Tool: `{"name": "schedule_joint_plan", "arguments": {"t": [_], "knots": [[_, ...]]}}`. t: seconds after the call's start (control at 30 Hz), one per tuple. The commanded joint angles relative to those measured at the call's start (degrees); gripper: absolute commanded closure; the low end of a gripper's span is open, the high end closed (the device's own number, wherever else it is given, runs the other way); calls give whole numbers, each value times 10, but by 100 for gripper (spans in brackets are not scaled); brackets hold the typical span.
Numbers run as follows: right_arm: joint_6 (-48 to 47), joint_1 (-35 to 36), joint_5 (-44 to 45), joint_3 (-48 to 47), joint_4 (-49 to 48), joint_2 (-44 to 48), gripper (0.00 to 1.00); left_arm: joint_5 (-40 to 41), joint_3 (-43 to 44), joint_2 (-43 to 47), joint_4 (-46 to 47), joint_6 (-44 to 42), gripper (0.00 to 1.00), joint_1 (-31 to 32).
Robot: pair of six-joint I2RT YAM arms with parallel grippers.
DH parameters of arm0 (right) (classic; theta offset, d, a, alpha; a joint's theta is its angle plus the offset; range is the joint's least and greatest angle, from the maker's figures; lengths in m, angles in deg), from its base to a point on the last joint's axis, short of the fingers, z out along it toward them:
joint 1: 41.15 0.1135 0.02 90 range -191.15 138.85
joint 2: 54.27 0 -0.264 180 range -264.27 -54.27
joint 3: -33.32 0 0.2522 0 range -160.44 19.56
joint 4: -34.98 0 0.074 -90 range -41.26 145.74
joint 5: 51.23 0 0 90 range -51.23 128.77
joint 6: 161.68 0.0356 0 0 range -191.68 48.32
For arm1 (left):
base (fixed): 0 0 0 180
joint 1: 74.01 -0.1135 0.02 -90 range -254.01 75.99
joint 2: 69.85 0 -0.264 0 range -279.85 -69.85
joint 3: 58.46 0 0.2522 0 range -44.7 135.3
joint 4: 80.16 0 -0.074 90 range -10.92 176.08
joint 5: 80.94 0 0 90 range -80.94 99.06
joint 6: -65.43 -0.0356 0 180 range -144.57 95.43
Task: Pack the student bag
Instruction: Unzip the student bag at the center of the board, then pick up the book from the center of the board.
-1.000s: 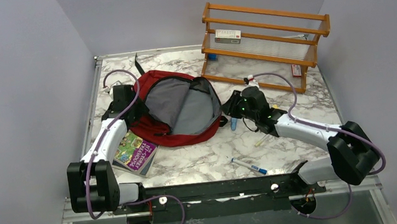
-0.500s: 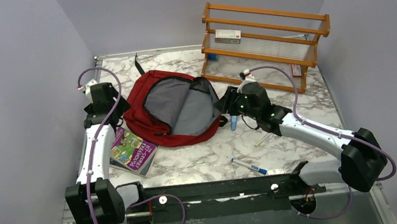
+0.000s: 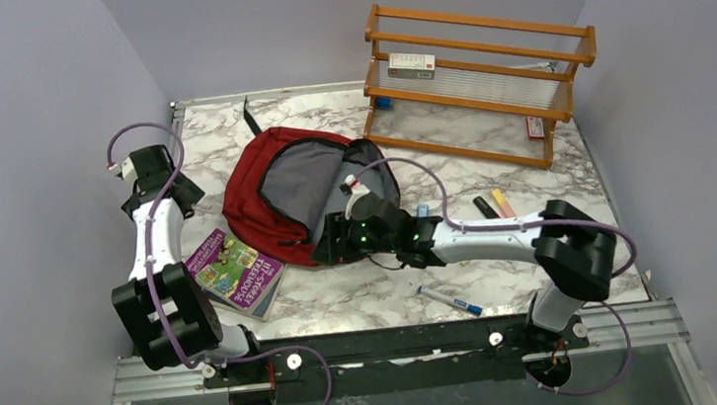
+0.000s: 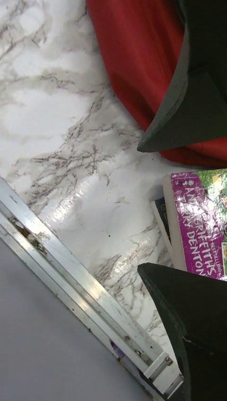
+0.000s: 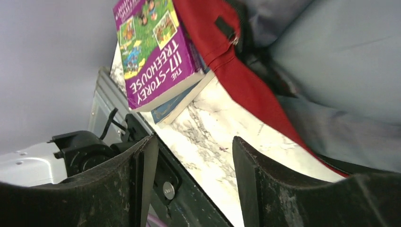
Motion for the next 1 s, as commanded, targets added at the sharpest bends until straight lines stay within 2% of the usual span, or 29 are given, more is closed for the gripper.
{"name": "schedule_joint_plan", "arguments": {"t": [0.0, 0.27, 0.57, 0.73, 0.97], "knots": [[53, 33, -25, -28, -78, -65, 35, -43, -20, -21, -6, -2, 12, -21], [97, 63, -45, -77, -132, -180, 33, -16, -48, -78, -40, 31, 11, -32], [110, 66, -52, -136, -159, -271, 32, -45, -79, -102, -36, 45, 9, -34], [113, 66, -49, -161, -160, -304, 31, -99, -128, -69, -31, 63, 10, -34], [108, 66, -10, -160, -145, -302, 32, -154, -200, 31, -30, 101, 10, -27]]}}
